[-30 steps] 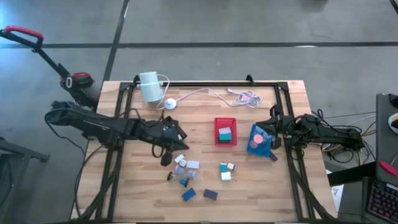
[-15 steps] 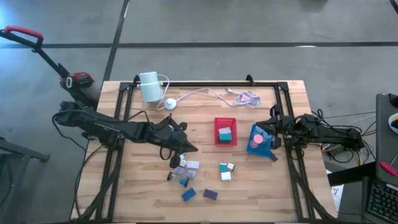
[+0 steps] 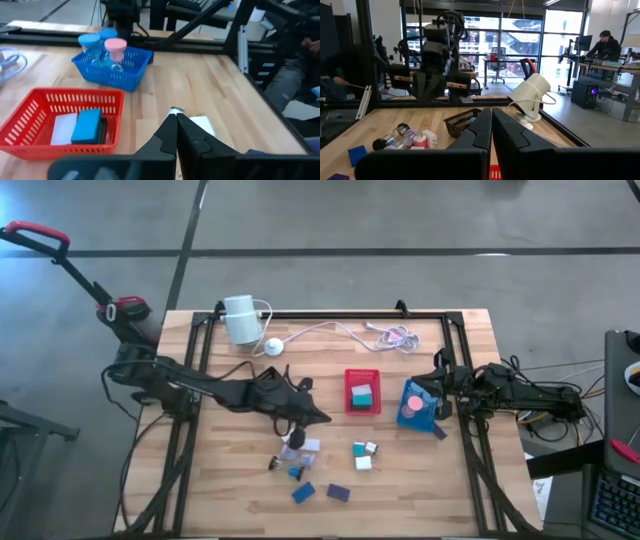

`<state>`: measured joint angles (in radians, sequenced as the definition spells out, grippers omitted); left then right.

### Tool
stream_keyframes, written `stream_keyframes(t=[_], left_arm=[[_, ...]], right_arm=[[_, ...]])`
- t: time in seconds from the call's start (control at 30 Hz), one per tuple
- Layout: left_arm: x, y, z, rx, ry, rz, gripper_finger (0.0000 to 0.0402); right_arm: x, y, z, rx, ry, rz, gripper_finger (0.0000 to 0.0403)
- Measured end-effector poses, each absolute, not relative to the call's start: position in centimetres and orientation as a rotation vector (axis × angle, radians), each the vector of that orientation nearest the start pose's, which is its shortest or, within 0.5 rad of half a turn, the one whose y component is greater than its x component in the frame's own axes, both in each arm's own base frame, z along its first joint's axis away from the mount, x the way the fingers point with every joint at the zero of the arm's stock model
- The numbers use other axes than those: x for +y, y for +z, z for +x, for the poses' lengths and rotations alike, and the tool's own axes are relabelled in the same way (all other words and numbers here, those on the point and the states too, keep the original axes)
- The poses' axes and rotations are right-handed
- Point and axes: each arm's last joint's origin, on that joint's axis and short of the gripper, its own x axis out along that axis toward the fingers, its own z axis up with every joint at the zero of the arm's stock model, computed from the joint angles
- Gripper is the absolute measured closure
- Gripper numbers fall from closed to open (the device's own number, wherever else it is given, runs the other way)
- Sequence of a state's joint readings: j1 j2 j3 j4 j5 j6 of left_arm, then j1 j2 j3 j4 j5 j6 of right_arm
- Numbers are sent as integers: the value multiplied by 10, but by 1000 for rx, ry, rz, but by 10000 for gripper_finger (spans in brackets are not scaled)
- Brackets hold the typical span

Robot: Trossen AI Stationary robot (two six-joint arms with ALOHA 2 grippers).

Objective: Pick & Place Office items
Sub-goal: Put the black hourglass into the blue bin

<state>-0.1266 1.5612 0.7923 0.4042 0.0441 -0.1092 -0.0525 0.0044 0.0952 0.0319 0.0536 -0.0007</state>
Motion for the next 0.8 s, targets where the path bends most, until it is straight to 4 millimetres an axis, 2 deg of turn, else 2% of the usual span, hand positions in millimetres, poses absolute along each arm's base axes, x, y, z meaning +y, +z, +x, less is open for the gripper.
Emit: stream_keyframes(t=[0.13,0.57,0.8], left_arm=[[-41,196,333,407,-156,-103,396],[-47,173,384,485,-204,-104,396],[-47,171,397,481,-217,-101,396]], right_arm=[[-6,198,90,-123,-106,-1,394],[-6,198,90,-122,-106,-2,394],[-6,198,91,-118,-106,-2,394]])
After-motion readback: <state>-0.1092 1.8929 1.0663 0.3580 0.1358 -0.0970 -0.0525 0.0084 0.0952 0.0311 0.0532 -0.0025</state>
